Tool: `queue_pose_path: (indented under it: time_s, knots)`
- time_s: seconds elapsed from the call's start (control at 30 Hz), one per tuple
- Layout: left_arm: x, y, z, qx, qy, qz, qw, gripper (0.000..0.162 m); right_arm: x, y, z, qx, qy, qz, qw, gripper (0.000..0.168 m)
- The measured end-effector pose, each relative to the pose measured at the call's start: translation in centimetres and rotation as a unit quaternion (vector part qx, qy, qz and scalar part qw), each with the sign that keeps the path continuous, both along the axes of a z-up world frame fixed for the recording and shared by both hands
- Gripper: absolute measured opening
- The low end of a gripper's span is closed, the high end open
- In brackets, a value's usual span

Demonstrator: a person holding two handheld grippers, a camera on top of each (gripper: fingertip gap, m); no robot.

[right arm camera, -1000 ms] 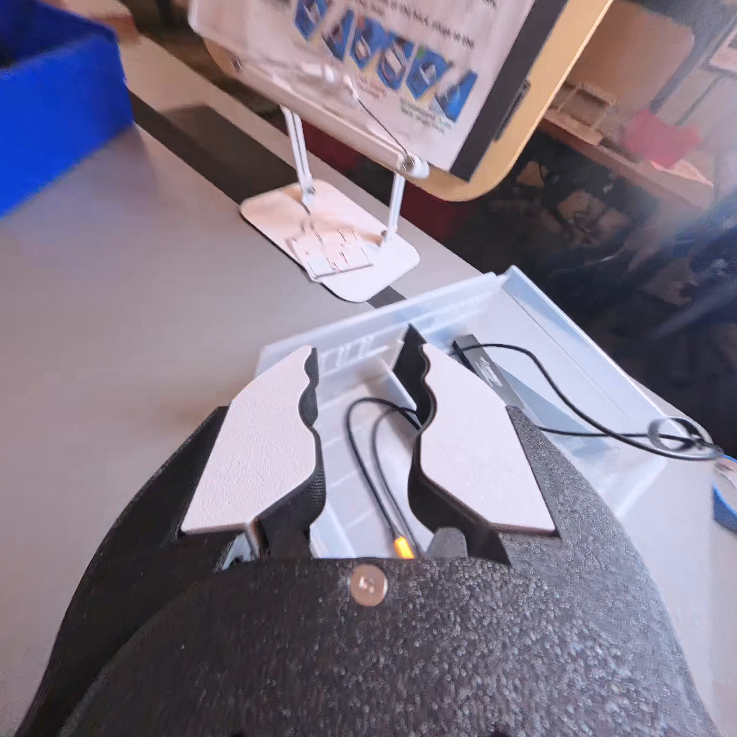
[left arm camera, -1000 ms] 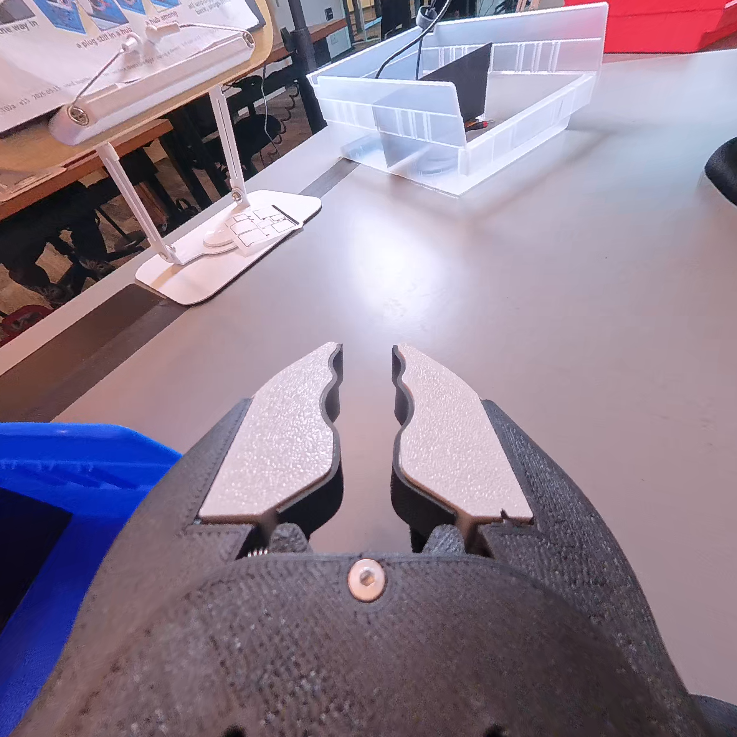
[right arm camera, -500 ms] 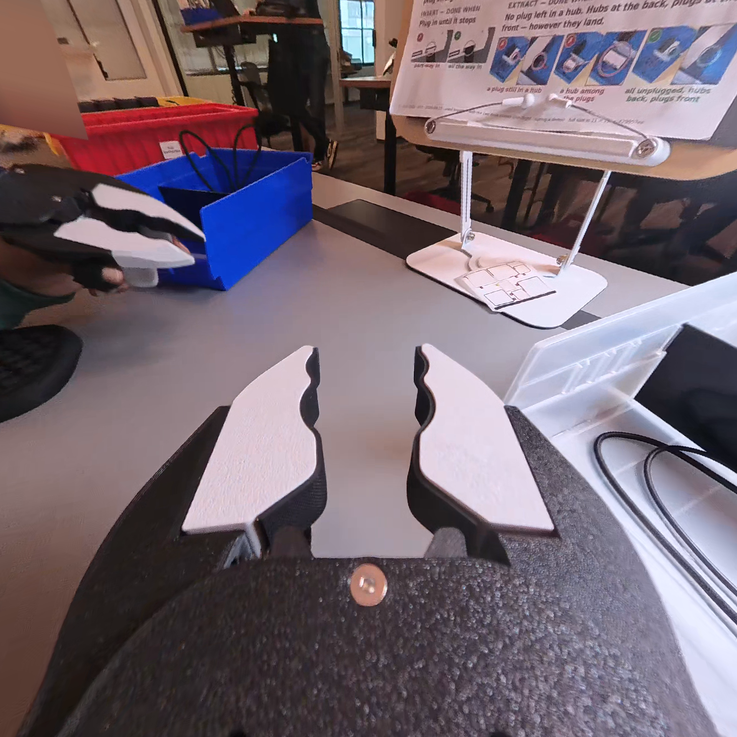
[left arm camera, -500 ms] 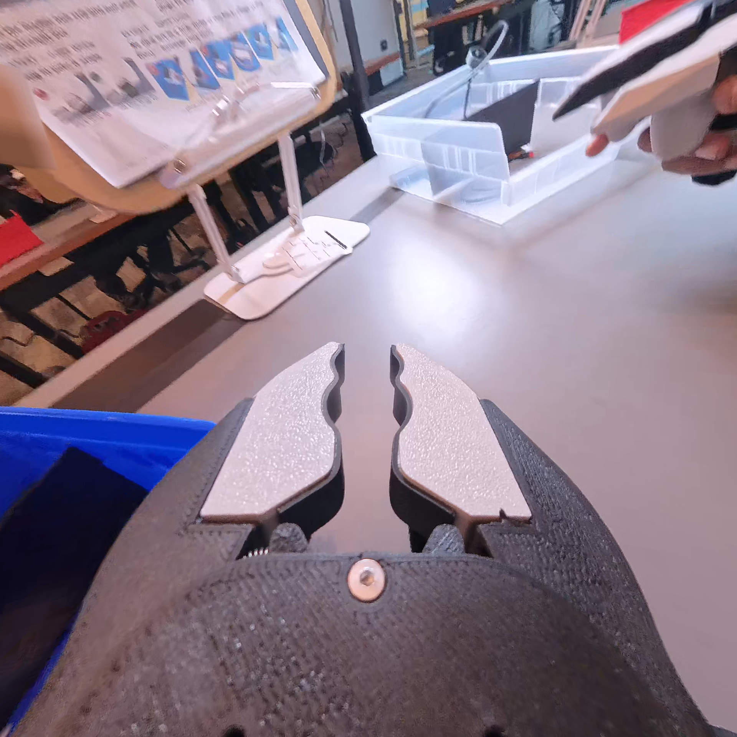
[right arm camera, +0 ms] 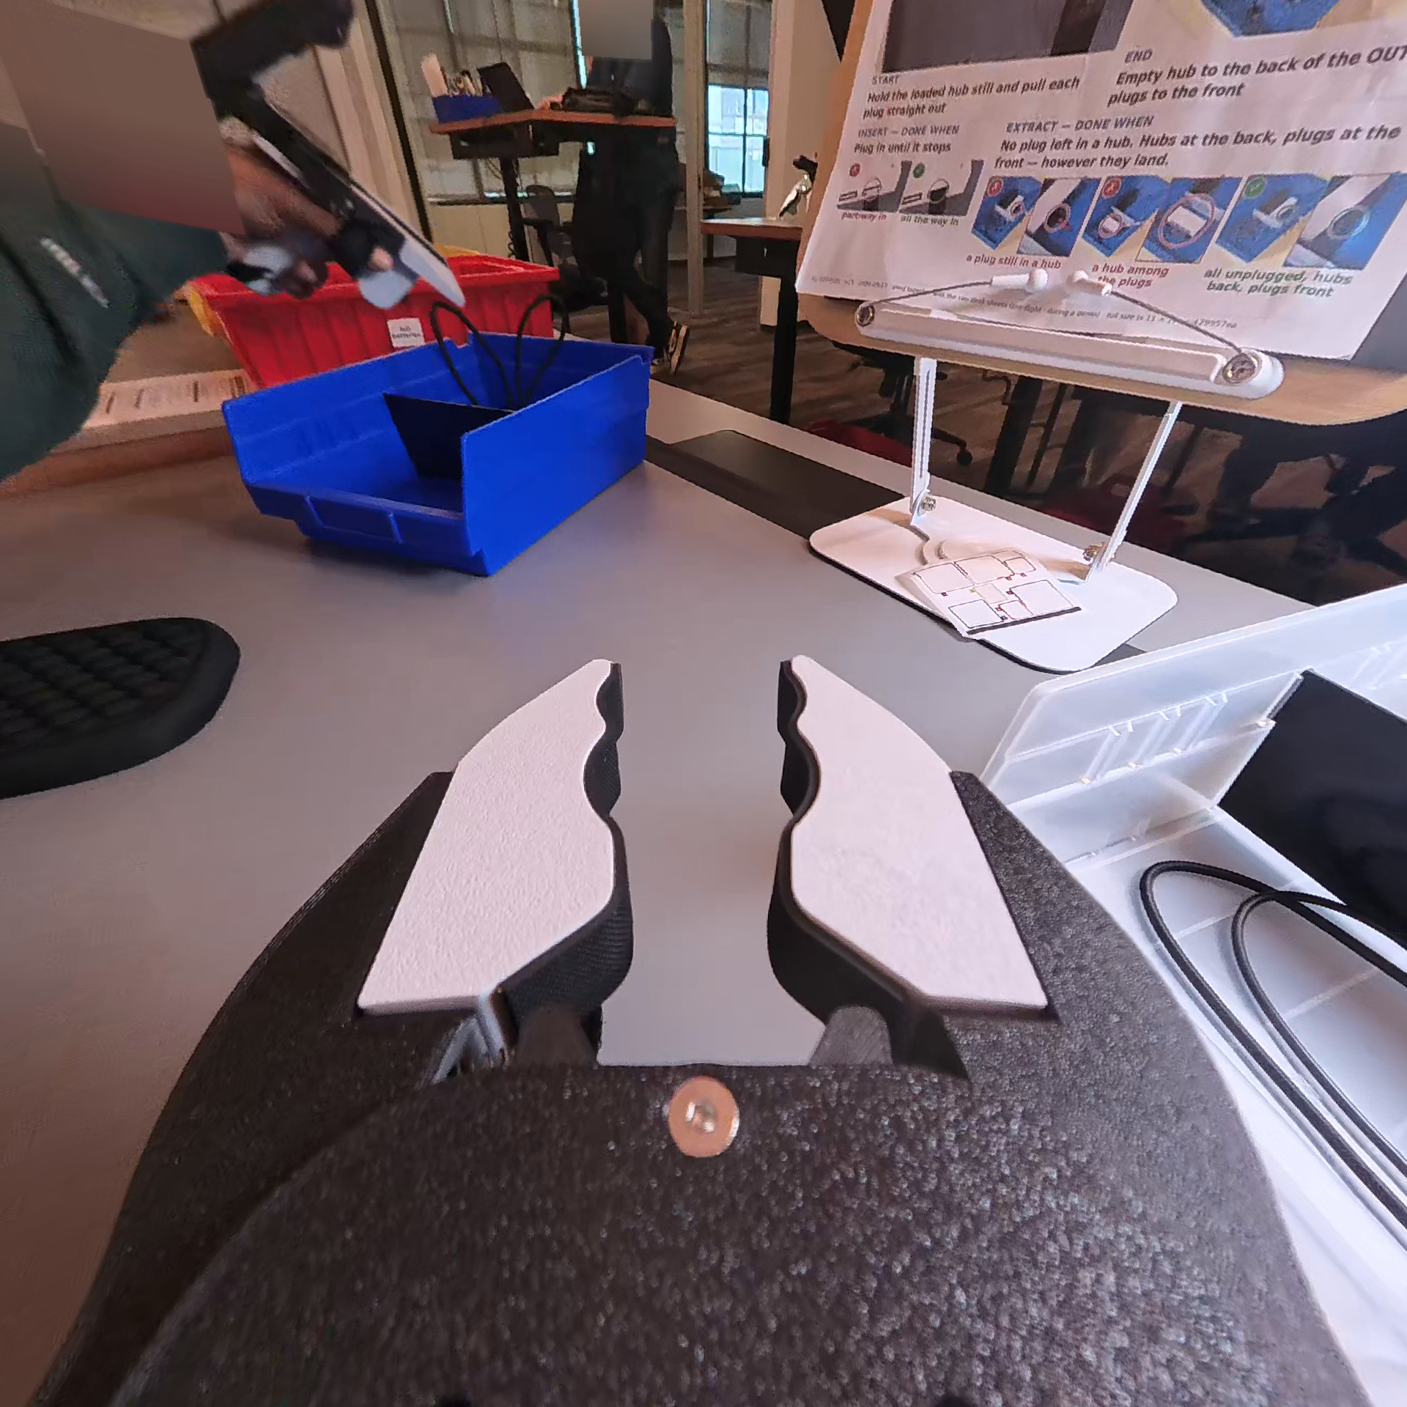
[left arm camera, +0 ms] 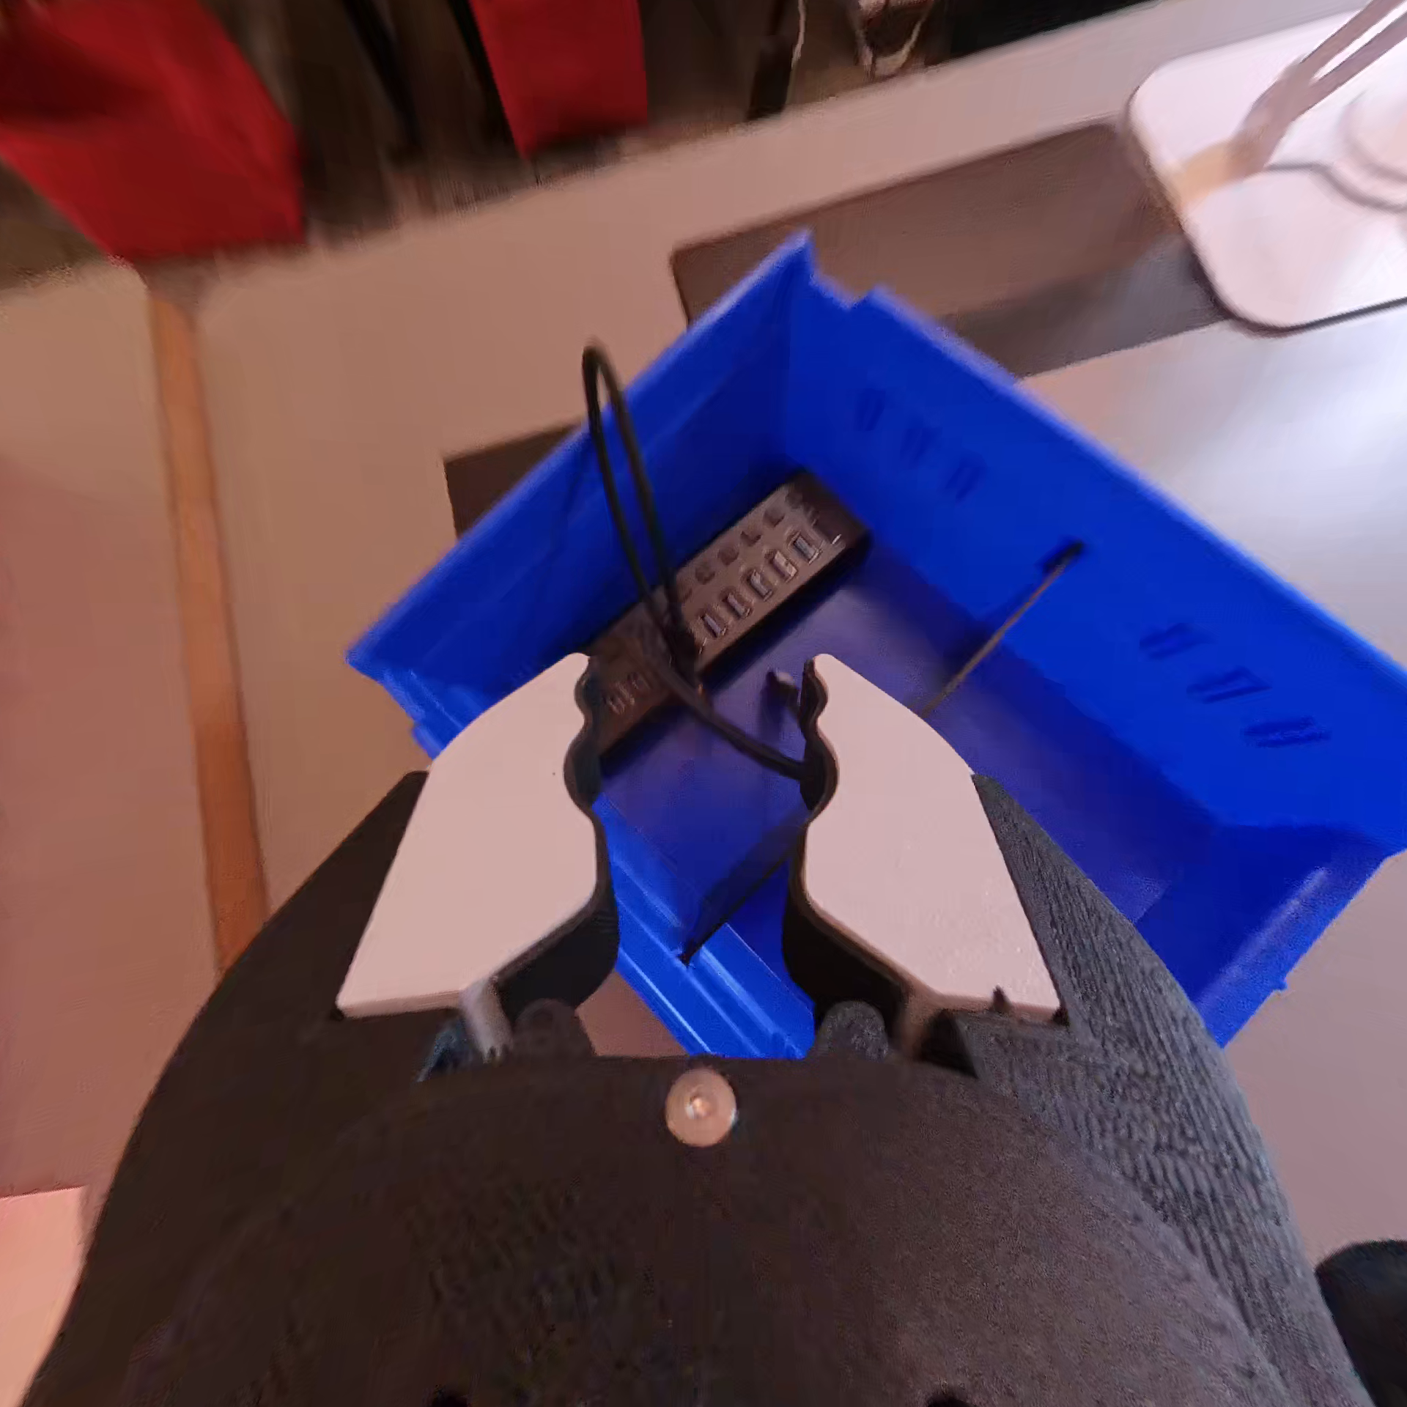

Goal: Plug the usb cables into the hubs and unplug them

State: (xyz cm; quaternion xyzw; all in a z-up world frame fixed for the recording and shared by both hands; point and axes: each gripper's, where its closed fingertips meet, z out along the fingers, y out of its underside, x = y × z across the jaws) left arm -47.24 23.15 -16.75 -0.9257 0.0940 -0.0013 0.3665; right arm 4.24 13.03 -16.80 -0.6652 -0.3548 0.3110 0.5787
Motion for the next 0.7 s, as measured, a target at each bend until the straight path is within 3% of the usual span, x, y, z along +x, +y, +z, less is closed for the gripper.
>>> queue_pose_path:
  time_s: [0.03,0.1,0.13,0.27,0.33,0.7]
  knots:
    - [-0.1,0.2,-1.3,-0.022,-0.023,0.003,0.999,0.051,0.1,0.0,0.1,0.001,0.0,0.0,1.0,0.039]
    - [0.8,0.4,-3.1,-0.044,-0.064,-0.01,0.997,0.041,0.2,0.0,0.0,-0.001,-0.001,-0.001,1.0,0.039]
    - [0.8,0.6,-3.4,-0.042,-0.05,-0.014,0.998,0.023,0.2,0.1,-0.1,-0.002,-0.003,-0.001,1.0,0.038]
    - [0.4,1.2,-2.6,-0.023,0.035,-0.022,0.999,0.008,0.2,0.2,-0.6,-0.011,-0.007,0.001,1.0,0.036]
    - [0.2,1.5,-0.3,0.011,0.073,-0.016,0.997,0.0,0.1,0.1,-0.8,-0.012,-0.011,0.004,1.0,0.035]
    - [4.9,-1.3,14.0,0.205,0.105,-0.057,0.971,0.0,-1.1,-0.8,-1.2,-0.007,-0.023,0.034,0.999,0.034]
